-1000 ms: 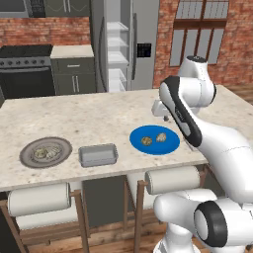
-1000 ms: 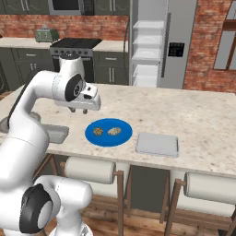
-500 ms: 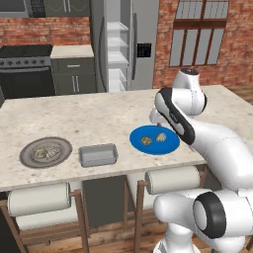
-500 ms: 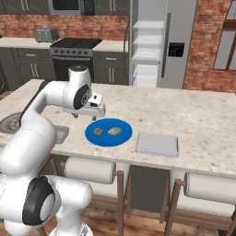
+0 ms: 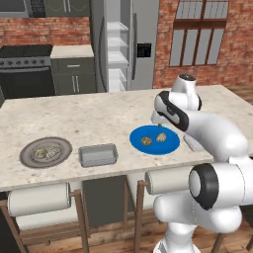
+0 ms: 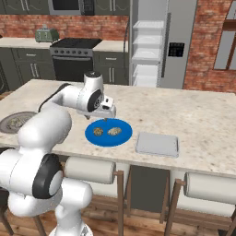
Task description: Place two dumplings into each of the tupperware containers and then place the containers in the fridge.
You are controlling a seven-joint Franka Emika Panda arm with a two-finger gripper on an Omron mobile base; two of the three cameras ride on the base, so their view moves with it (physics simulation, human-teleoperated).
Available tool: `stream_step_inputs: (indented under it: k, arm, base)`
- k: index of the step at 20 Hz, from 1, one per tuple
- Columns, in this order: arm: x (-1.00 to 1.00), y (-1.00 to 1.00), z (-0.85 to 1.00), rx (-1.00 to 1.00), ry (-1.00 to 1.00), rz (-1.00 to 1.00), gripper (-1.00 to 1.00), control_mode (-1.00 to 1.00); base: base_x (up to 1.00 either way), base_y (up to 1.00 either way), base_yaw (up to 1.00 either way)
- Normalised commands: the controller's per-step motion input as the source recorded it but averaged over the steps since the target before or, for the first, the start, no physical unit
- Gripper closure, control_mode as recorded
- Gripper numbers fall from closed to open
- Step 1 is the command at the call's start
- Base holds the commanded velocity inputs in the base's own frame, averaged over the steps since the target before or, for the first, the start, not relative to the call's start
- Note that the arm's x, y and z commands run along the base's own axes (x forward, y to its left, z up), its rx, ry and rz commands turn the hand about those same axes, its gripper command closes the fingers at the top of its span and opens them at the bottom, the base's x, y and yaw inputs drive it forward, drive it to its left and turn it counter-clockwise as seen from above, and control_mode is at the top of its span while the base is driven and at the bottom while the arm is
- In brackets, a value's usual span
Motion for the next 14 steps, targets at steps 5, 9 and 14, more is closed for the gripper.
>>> stream_step_inputs:
  k: [5,9,14]
  arm:
    - [0.51,-0.22,-0.42,-0.03,0.00,-0.09,-1.00,-1.00]
    - [0.47,-0.17,-0.54,-0.05,0.00,-0.24,-1.00,-1.00]
    - [0.35,-0.13,-0.38,-0.03,0.03,-0.30,-1.00,-1.00]
  base:
    - [0.00,0.00,0.00]
    - [0.00,0.00,0.00]
    - [0.00,0.00,0.00]
